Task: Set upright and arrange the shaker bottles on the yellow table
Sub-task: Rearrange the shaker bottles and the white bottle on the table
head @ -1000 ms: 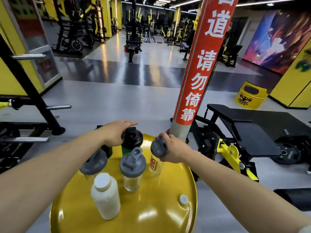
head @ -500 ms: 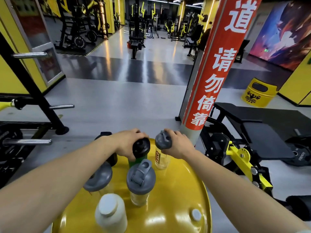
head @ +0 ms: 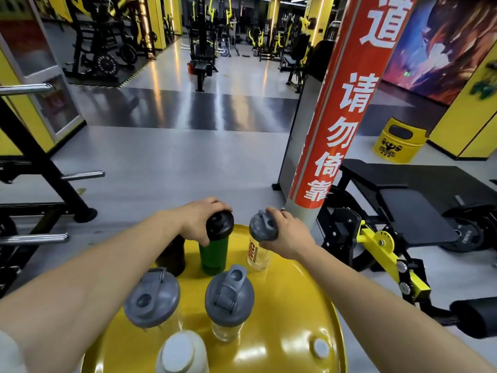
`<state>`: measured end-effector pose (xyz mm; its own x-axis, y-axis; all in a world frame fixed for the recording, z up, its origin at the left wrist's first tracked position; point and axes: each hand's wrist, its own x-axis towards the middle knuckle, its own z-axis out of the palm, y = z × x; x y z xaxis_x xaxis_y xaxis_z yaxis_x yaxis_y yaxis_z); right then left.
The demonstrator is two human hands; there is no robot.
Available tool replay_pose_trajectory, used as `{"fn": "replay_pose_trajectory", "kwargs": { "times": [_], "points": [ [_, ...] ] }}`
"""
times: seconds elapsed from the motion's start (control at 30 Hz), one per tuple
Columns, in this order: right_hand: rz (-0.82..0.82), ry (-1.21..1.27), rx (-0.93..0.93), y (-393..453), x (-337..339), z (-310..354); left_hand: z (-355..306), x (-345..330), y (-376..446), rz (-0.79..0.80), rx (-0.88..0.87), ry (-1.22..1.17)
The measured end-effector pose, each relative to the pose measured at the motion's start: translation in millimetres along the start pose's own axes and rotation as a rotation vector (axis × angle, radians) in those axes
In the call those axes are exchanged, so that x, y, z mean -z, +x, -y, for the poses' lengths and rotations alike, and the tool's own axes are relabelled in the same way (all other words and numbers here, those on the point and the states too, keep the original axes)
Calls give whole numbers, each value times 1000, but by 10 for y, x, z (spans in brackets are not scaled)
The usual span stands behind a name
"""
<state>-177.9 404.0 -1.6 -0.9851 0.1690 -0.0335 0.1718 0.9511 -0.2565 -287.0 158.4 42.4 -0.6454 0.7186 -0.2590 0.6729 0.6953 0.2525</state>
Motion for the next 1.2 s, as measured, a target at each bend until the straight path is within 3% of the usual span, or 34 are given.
{"fn": "replay_pose_trajectory", "kwargs": {
  "times": [0.23, 0.4, 0.47, 0.6, 0.67, 0.8, 0.97, 1.1, 1.2],
  "points": [
    [6, -41, -8, -19, 9, -30, 58, 7, -28, 33, 20, 105],
    [60, 41, -29, -50, 93, 3, 113, -7, -139, -87, 25, 18],
    [-11, 44, 1, -116, 199, 62, 144, 21, -255, -176, 19, -53],
    [-327, 83, 237, -380, 396, 275, 167, 67, -577, -472, 44, -145],
    [-339, 120, 352, -501, 456, 423, 187, 79, -724, -556, 23, -141],
    [-19, 56, 463, -679, 469, 715, 231, 91, -933, -343, -1, -114],
    [304, -128, 401, -820, 378, 958, 233, -30, -1125, -26, -4, -42],
    [439, -250, 372, -919, 256, 1038, 239, -169, -1323, 181, 27, 1],
    [433, -296, 374, -947, 168, 1051, 228, -215, -1455, 214, 41, -57]
  ]
}}
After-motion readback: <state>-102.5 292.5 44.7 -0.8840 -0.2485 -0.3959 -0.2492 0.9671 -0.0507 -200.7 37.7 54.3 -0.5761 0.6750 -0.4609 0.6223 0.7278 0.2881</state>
